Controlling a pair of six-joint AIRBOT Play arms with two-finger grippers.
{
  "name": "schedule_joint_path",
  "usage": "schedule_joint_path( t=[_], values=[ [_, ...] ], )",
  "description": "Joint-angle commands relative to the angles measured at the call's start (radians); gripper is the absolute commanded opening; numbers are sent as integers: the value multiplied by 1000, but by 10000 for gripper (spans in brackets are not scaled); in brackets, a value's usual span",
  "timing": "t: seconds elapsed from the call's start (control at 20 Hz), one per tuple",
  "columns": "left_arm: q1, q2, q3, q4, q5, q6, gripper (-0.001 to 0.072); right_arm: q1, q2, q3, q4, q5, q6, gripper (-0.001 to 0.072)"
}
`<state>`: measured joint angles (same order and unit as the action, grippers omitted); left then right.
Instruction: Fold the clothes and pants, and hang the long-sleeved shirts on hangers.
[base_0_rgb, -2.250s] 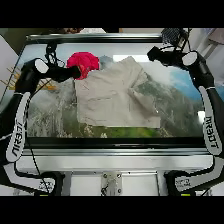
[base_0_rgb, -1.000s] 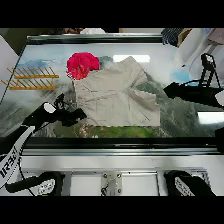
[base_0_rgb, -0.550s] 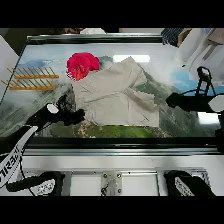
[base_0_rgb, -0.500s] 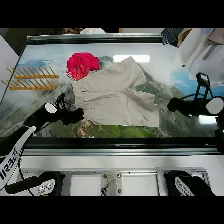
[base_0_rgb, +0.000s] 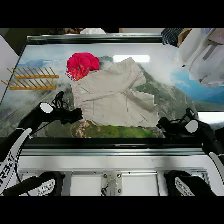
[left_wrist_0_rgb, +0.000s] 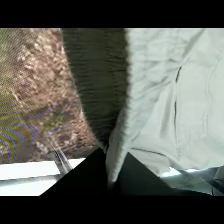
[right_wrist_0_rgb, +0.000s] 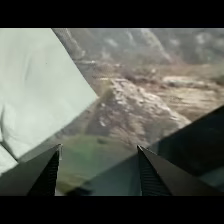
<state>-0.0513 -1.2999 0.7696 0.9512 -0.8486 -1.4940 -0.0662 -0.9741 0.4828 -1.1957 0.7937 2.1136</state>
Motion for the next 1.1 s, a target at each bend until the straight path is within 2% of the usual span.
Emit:
schedule_joint_path(
  t=[0.0,0.5,0.55,0.6,0.65,0.7,0.85,1.05],
  values=[
    [-1,2,0,0,-5,6,17,44,-33,-66,119,-222,34,507],
    [-1,2,1,-1,-8,6,16,187,-153,-65,145,-450,17,502],
    [-1,3,1,-1,-9,6,17,186,-152,-59,142,-450,-14,349],
    [-1,3,1,-1,-11,6,16,186,-152,-49,142,-449,-61,124],
    [0,4,1,-1,-13,6,16,186,-150,-34,143,-447,-105,34],
    [0,10,1,0,-16,6,16,186,-142,-12,142,-445,-153,5],
    [0,103,33,-2,-46,6,16,152,-63,122,121,-403,-302,3],
    [-5,335,246,-19,-241,-2,17,39,78,486,-16,-162,-417,3]
  ],
)
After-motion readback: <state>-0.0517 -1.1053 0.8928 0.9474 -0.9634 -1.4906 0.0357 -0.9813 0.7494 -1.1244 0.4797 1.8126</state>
